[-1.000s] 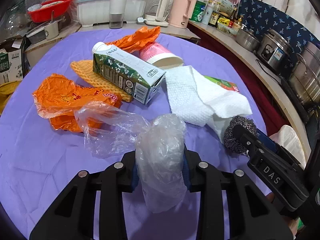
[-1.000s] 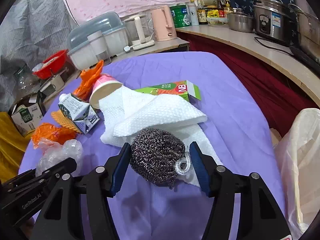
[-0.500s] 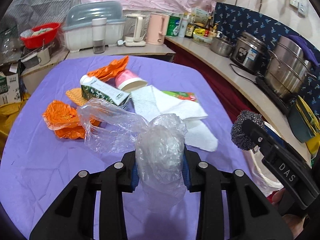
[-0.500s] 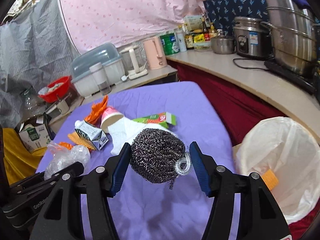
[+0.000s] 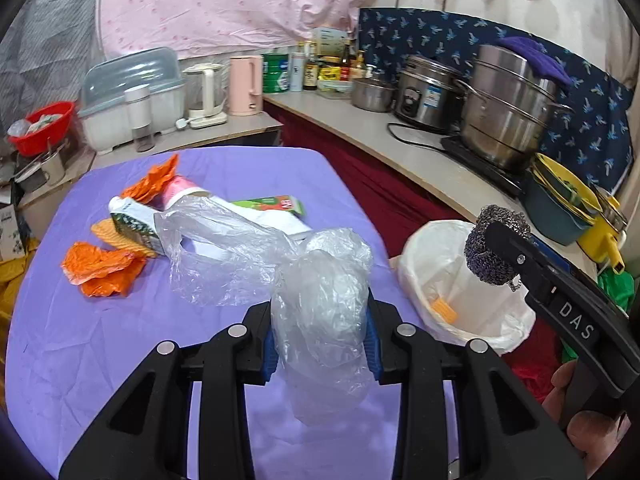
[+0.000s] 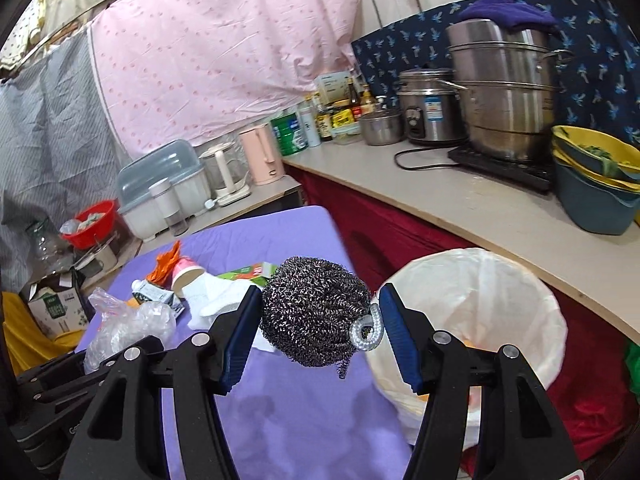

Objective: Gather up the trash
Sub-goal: 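Carry the clear bag and steel wool over the trash bin with both grippers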

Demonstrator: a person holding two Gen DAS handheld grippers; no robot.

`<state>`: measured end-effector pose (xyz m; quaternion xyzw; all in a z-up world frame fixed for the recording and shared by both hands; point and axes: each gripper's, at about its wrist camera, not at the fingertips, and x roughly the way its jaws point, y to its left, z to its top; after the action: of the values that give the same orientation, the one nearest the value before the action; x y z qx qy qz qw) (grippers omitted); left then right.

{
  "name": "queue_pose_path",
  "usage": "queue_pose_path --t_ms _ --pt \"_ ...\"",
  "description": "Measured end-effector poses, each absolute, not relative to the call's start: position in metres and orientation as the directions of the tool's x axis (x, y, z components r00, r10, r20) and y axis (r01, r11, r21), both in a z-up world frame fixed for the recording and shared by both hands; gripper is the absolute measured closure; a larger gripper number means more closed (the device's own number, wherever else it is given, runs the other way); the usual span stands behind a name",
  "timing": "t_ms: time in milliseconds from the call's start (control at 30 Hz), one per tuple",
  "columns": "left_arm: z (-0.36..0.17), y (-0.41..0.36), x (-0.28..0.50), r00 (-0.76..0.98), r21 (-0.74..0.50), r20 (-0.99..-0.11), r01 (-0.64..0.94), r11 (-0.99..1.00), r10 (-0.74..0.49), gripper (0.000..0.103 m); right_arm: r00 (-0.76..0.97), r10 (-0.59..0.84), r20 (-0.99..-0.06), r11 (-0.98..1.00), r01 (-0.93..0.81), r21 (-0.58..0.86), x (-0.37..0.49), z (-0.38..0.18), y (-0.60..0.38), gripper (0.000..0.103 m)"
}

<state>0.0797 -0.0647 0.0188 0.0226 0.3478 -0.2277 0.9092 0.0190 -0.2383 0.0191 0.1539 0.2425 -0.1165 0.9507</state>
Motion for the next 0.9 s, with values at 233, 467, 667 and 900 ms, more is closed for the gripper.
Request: queue_pose_path --t_ms 233,467,667,900 --pt "0.020 -0.099 0.058 0.632 -0.094 -0.642 0.497 0.863 -0.434 0.071 0.839 -0.219 -0.498 0.896 0.375 0.237 -0.018 0.016 -0.275 0.045" --pt "0.019 -0.130 0.044 0.612 -0.068 -0.647 0.548 0.834 -0.455 0.071 0.817 -0.273 -0.507 0.866 0.438 0.240 -0.041 0.009 -0.307 0.045" --pt "0.014 -0.157 0.040 0.592 -0.050 -0.658 0.583 0.811 -0.466 0.071 0.797 -0.300 -0.524 0.845 0.477 0.243 -0.048 -0.002 -0.329 0.045" --pt "0.011 -0.185 0.039 0.580 -0.033 -0.662 0.611 0.791 -0.475 0.071 0.782 -0.315 -0.538 0.826 0.505 0.251 -0.049 -0.012 -0.347 0.045"
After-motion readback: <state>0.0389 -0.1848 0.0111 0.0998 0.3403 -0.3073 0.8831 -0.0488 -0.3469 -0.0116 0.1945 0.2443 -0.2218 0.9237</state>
